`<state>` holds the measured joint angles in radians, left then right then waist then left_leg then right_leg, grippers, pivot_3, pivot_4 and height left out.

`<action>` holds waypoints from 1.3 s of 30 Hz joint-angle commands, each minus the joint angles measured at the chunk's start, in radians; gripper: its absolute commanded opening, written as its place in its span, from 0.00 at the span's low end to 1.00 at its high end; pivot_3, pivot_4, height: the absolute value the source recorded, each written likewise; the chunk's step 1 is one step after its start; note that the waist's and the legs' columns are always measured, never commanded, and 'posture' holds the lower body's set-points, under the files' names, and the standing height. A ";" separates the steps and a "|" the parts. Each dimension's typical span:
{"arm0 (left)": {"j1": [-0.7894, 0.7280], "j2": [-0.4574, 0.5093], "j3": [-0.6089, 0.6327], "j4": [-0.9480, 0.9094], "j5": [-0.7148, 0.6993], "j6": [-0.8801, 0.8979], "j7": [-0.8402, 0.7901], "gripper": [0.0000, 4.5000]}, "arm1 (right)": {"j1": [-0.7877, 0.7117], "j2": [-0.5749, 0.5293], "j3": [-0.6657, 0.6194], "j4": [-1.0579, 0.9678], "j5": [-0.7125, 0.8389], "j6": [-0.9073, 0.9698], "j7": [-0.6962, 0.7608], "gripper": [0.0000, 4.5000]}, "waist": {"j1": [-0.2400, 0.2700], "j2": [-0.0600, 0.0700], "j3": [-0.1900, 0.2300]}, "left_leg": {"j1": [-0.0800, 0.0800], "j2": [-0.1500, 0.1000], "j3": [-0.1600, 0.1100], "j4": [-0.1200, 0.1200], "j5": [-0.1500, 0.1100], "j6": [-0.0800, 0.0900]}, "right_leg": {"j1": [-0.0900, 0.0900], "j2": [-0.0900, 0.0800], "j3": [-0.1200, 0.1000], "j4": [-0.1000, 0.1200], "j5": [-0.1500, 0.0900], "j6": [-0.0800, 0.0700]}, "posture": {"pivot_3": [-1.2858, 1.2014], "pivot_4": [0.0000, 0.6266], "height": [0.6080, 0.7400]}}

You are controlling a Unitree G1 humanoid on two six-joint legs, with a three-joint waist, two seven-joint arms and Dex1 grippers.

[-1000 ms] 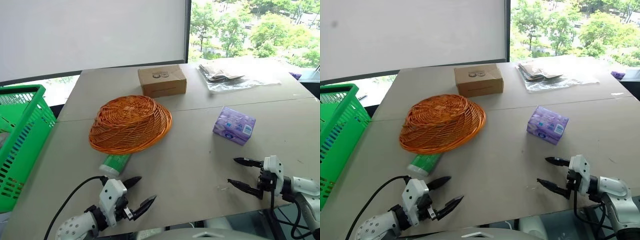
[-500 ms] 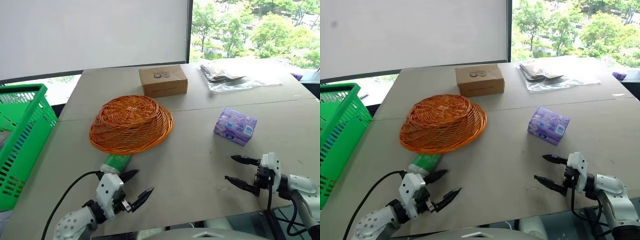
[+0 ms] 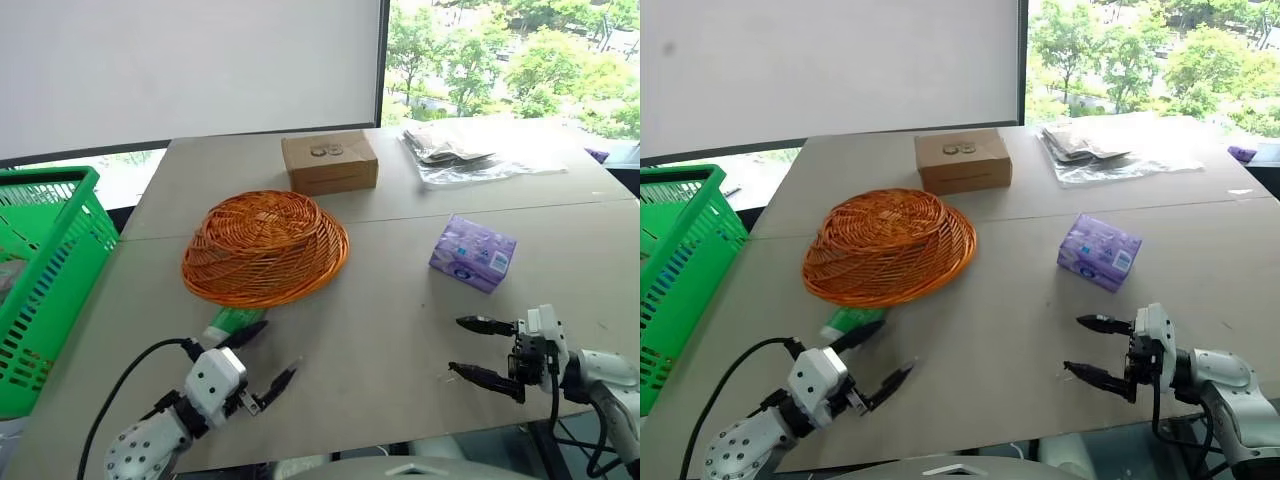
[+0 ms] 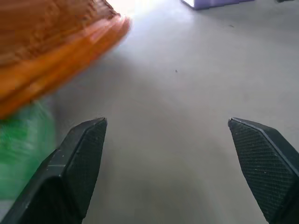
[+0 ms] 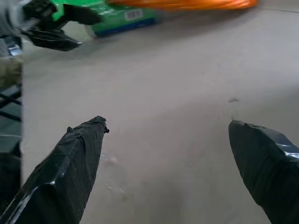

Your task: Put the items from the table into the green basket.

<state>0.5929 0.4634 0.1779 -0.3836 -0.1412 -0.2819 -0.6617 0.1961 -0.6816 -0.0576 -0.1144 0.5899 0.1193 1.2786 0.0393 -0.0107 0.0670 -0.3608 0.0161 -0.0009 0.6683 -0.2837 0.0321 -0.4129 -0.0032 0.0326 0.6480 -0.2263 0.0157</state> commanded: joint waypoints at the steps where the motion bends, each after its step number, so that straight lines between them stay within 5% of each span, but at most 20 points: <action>1: 0.052 -0.009 0.159 0.014 0.075 -0.144 0.094 0.96 | -0.028 -0.022 -0.043 -0.143 0.098 0.092 -0.022 1.00 | -0.003 -0.002 -0.001 | 0.000 0.002 0.001 0.000 0.000 0.000 | 0.000 0.000 0.001 0.000 0.000 0.000 | 0.57 0.04 1.00; 9: 0.023 0.040 0.345 0.141 0.185 -0.363 0.191 0.96 | -0.126 -0.009 -0.013 -0.325 0.190 0.223 -0.097 1.00 | 0.016 -0.005 -0.003 | 0.000 0.002 -0.002 0.000 0.000 0.000 | 0.000 0.000 -0.004 0.000 0.000 0.000 | 0.58 0.03 1.00; 21: -0.347 0.294 0.272 0.681 0.553 -0.760 0.433 0.96 | -0.149 0.007 -0.019 -0.250 0.139 0.170 -0.027 1.00 | 0.046 -0.010 -0.015 | -0.001 0.001 0.000 0.000 0.000 0.000 | 0.000 -0.007 -0.005 -0.001 0.001 0.000 | 0.59 0.00 1.00; 32: -0.478 0.217 0.086 0.882 0.942 -0.728 0.942 0.96 | -0.176 -0.085 -0.175 -0.311 0.250 0.307 -0.142 1.00 | 0.055 -0.011 -0.029 | -0.001 0.000 -0.001 0.000 0.000 0.000 | 0.000 -0.010 -0.007 0.000 0.006 0.001 | 0.56 0.00 1.00; 39: -0.491 0.153 -0.009 0.846 0.978 -0.587 1.114 0.96 | -0.281 -0.150 -0.208 -0.231 0.269 0.427 -0.195 1.00 | 0.063 -0.007 -0.034 | -0.001 0.001 0.000 0.000 0.000 0.000 | 0.001 -0.014 -0.007 0.000 0.006 0.000 | 0.58 0.03 1.00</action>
<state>0.1163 0.6224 0.1845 0.4903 0.8372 -0.9012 0.4160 -0.0604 -0.8173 -0.2281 -0.3451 0.8301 0.5192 1.0946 0.1025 -0.0175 0.0329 -0.3624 0.0168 -0.0009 0.6680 -0.2838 0.0319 -0.4123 -0.0184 0.0251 0.6483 -0.2200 0.0161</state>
